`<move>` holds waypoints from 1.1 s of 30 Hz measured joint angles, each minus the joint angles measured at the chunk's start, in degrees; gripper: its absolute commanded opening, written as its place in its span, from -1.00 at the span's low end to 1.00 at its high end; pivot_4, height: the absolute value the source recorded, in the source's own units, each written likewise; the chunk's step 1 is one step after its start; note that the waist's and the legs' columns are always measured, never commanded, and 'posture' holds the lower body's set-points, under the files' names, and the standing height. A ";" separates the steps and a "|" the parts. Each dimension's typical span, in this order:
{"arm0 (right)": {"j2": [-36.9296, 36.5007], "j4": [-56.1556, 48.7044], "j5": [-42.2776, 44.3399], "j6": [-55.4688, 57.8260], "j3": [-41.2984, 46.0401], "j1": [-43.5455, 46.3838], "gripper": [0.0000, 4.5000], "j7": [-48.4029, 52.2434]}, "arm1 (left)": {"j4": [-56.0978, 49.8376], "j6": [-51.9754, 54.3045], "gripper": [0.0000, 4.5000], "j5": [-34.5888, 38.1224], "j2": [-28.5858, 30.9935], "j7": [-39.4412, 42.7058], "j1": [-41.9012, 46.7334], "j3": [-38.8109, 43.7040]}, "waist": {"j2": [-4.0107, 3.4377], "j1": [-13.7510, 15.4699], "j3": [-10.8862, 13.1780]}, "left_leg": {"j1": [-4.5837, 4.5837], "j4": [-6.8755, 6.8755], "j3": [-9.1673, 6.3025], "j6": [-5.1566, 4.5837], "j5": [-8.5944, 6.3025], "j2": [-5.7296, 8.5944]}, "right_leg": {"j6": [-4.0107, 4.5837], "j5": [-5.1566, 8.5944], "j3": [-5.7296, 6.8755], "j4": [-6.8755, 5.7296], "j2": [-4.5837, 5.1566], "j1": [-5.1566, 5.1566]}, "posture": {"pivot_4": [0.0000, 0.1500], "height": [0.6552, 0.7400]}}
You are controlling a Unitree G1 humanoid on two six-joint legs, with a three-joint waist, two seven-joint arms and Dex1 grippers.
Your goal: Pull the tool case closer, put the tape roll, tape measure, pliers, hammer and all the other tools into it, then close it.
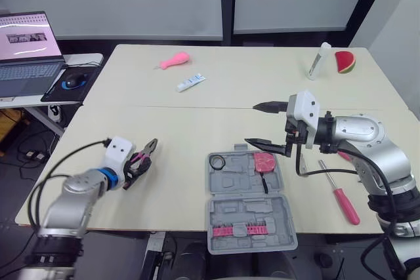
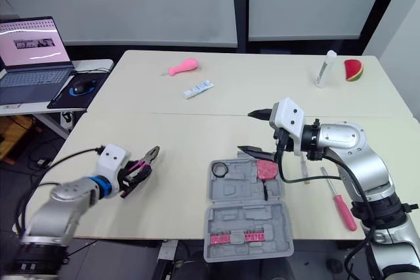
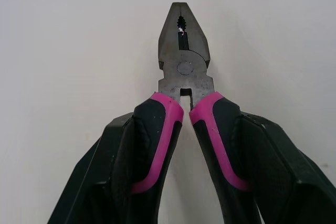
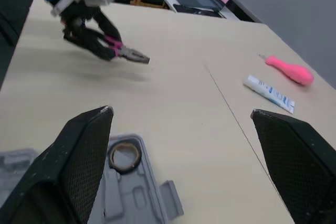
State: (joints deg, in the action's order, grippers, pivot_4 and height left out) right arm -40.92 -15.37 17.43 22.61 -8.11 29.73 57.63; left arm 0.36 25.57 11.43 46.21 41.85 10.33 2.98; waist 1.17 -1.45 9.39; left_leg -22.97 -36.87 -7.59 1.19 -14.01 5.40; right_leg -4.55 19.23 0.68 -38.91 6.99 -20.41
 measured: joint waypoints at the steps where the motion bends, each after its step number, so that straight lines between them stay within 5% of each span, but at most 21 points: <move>1: -0.70 0.61 -0.69 -0.55 -0.34 -0.12 1.00 0.78 | -0.50 -0.62 0.12 0.04 1.90 3.49 2.01 -1.05 | -0.01 0.13 0.01 | -0.01 0.00 -0.02 -0.01 -0.01 0.00 | 0.00 0.00 0.01 0.03 0.00 -0.08 | 1.00 1.00; 10: -2.71 -0.13 -1.58 0.62 -2.82 -0.20 1.00 4.78 | -6.69 -2.36 0.12 -0.10 5.41 22.94 11.46 -13.85 | -0.01 -0.60 0.04 | -0.08 0.08 0.09 -0.01 -0.01 -0.04 | -0.02 0.01 -0.03 0.01 -0.06 -0.01 | 1.00 1.00; 19: -2.64 -5.61 -8.00 4.67 -11.83 -0.23 1.00 3.30 | -11.10 1.08 0.12 -1.86 -4.36 22.55 15.40 -22.74 | 0.02 -0.46 0.06 | -0.08 -0.02 0.07 -0.04 -0.02 -0.03 | -0.05 0.03 0.00 -0.05 -0.08 0.04 | 1.00 1.00; 33: 1.53 -3.08 -17.11 7.76 -21.52 1.03 1.00 1.42 | -10.48 2.88 0.12 -4.97 -10.23 21.35 19.37 -26.32 | 0.02 -0.38 0.06 | -0.06 -0.06 0.01 0.00 0.01 -0.06 | -0.05 0.03 0.03 -0.07 -0.16 0.09 | 1.00 1.00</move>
State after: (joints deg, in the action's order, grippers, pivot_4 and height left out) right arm -39.39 -18.45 0.32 30.37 -29.63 30.76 59.05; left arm -10.13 28.45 6.46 35.97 63.19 29.70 -23.35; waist 1.19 -1.83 9.45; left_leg -23.02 -36.94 -7.58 1.20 -14.00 5.34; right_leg -4.60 19.26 0.70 -38.98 6.83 -20.32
